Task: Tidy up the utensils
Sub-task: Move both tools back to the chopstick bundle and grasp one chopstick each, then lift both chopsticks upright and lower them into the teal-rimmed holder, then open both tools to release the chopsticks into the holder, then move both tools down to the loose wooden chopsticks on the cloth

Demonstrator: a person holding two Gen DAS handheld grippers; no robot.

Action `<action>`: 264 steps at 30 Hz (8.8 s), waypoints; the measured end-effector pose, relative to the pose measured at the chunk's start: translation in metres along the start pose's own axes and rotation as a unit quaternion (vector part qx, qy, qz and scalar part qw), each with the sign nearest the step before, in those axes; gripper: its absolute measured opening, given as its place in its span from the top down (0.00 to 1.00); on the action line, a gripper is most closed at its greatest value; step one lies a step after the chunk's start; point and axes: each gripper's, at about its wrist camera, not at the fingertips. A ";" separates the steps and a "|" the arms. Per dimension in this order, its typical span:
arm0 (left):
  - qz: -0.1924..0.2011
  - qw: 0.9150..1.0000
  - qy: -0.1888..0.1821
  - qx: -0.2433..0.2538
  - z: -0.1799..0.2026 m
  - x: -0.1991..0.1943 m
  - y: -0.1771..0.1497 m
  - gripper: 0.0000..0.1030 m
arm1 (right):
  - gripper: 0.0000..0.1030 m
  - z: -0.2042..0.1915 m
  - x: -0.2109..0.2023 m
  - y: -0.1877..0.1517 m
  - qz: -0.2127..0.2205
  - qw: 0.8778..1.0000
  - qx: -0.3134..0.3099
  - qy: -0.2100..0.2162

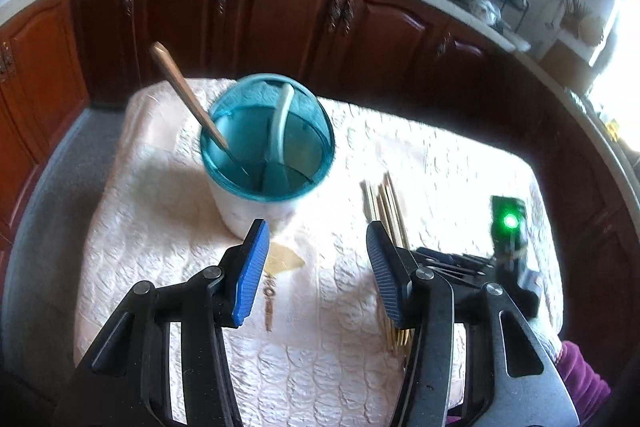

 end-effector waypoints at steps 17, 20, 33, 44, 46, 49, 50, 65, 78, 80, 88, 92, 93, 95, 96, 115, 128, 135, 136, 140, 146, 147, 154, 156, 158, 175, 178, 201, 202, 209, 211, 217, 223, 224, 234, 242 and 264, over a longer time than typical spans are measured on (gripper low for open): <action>-0.073 0.996 -0.024 0.055 0.050 0.080 -0.016 0.52 | 0.73 0.061 -0.062 -0.025 0.052 0.996 0.063 -0.025; -0.081 0.995 -0.033 0.055 0.057 0.098 -0.013 0.59 | 0.73 0.048 -0.058 -0.022 0.053 0.997 0.061 -0.007; -0.134 0.990 -0.019 0.044 0.071 0.179 -0.002 0.84 | 0.73 0.053 -0.054 -0.015 0.047 0.996 0.071 0.000; -0.141 0.989 -0.006 0.047 0.071 0.202 0.007 0.84 | 0.72 0.048 -0.048 -0.008 0.043 0.997 0.067 0.010; -0.141 0.989 -0.008 0.048 0.071 0.203 0.008 0.84 | 0.72 0.046 -0.048 -0.008 0.042 0.997 0.065 0.010; -0.140 0.988 0.000 0.060 0.068 0.199 0.007 0.93 | 0.72 0.048 -0.045 -0.008 0.037 0.997 0.068 0.006; -0.142 0.988 0.012 0.063 0.068 0.201 0.005 0.94 | 0.72 0.049 -0.045 -0.008 0.035 0.997 0.070 0.006; -0.133 0.990 0.017 0.037 0.058 0.196 0.014 0.94 | 0.72 0.038 -0.006 0.059 0.015 1.000 0.020 0.012; -0.136 0.990 0.033 0.032 0.070 0.223 0.038 0.95 | 0.94 0.034 0.015 0.093 -0.011 1.000 -0.010 0.023; -0.130 0.991 0.003 0.026 0.072 0.216 0.041 0.96 | 0.94 0.034 -0.006 0.088 0.009 0.999 -0.015 0.032; -0.069 0.995 -0.063 0.044 0.073 0.135 0.042 0.96 | 0.95 0.032 -0.092 0.071 0.089 0.994 -0.025 0.052; -0.046 0.995 -0.070 0.050 0.067 0.098 0.041 0.96 | 0.95 0.024 -0.120 0.061 0.116 0.991 -0.029 0.052; -0.040 0.995 -0.072 0.052 0.065 0.089 0.041 0.96 | 0.95 0.022 -0.126 0.058 0.121 0.991 -0.030 0.052; -0.030 0.995 -0.074 0.056 0.062 0.069 0.037 0.96 | 0.95 0.018 -0.134 0.052 0.126 0.990 -0.035 0.051; -0.025 0.995 -0.074 0.057 0.060 0.061 0.037 0.96 | 0.95 0.017 -0.138 0.050 0.128 0.990 -0.038 0.050; 0.128 0.990 -0.054 0.029 0.010 -0.083 0.089 0.96 | 0.95 -0.071 -0.205 0.080 0.198 0.969 -0.120 0.088; 0.204 0.978 0.037 -0.002 -0.033 -0.074 0.149 0.96 | 0.95 -0.137 -0.220 0.122 0.229 0.952 -0.171 0.107; 0.212 0.974 0.078 0.002 -0.037 -0.044 0.158 0.96 | 0.95 -0.157 -0.198 0.139 0.218 0.953 -0.177 0.111; 0.212 0.974 0.084 0.004 -0.036 -0.038 0.158 0.96 | 0.95 -0.159 -0.194 0.141 0.215 0.954 -0.177 0.111; 0.206 0.975 0.088 -0.004 -0.041 -0.020 0.159 0.96 | 0.95 -0.160 -0.179 0.147 0.204 0.957 -0.176 0.108; 0.208 0.973 0.098 -0.010 -0.044 -0.001 0.159 0.96 | 0.95 -0.162 -0.156 0.151 0.186 0.961 -0.176 0.105; 0.205 0.974 0.098 -0.010 -0.043 0.002 0.160 0.96 | 0.95 -0.163 -0.151 0.151 0.180 0.962 -0.177 0.105; 0.192 0.975 0.113 0.005 -0.037 0.022 0.153 0.96 | 0.95 -0.162 -0.121 0.154 0.151 0.967 -0.175 0.106; 0.186 0.976 0.112 0.005 -0.038 0.027 0.151 0.96 | 0.95 -0.162 -0.113 0.154 0.143 0.968 -0.173 0.108; 0.180 0.977 0.114 0.005 -0.039 0.032 0.148 0.95 | 0.95 -0.163 -0.104 0.155 0.135 0.970 -0.172 0.108; 0.129 0.986 0.106 -0.003 -0.044 0.055 0.138 0.95 | 0.74 -0.141 -0.065 0.157 0.103 0.979 -0.119 0.129; 0.117 0.988 0.099 -0.013 -0.047 0.058 0.137 0.94 | 0.72 -0.139 -0.066 0.155 0.101 0.979 -0.110 0.136; 0.126 0.988 0.085 0.002 -0.019 0.012 0.103 0.49 | 0.67 -0.142 -0.118 0.101 0.134 0.979 -0.120 0.093; 0.128 0.988 0.083 0.006 -0.016 0.009 0.100 0.48 | 0.67 -0.141 -0.121 0.097 0.138 0.979 -0.120 0.090; 0.119 0.991 0.060 0.028 0.013 -0.005 0.076 0.43 | 0.65 -0.129 -0.151 0.078 0.166 0.978 -0.112 0.060; 0.117 0.991 0.054 0.036 0.021 -0.007 0.069 0.42 | 0.63 -0.125 -0.156 0.071 0.169 0.978 -0.111 0.048; 0.103 0.993 0.035 0.051 0.045 -0.006 0.052 0.40 | 0.63 -0.104 -0.165 0.051 0.169 0.980 -0.097 0.031; 0.080 0.994 0.018 0.068 0.065 0.003 0.041 0.39 | 0.62 -0.079 -0.165 0.031 0.158 0.984 -0.077 0.013; 0.078 0.995 0.017 0.068 0.067 0.004 0.039 0.39 | 0.62 -0.074 -0.165 0.027 0.157 0.985 -0.072 0.012; 0.050 0.996 0.006 0.073 0.082 0.018 0.026 0.39 | 0.61 -0.042 -0.155 0.011 0.137 0.990 -0.034 0.005; 0.018 0.998 -0.004 0.066 0.079 0.036 0.018 0.39 | 0.61 -0.029 -0.130 0.005 0.106 0.994 -0.019 0.006; -0.084 0.996 0.011 0.028 0.038 0.104 -0.015 0.39 | 0.77 -0.015 0.020 0.035 -0.025 0.999 -0.029 -0.026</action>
Point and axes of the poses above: each gripper's, at about its wrist camera, not at the fingertips, and x roughly the way its jaws point, z to its right, y to its top, and after that the axes turned 2 degrees about -z, right-handed
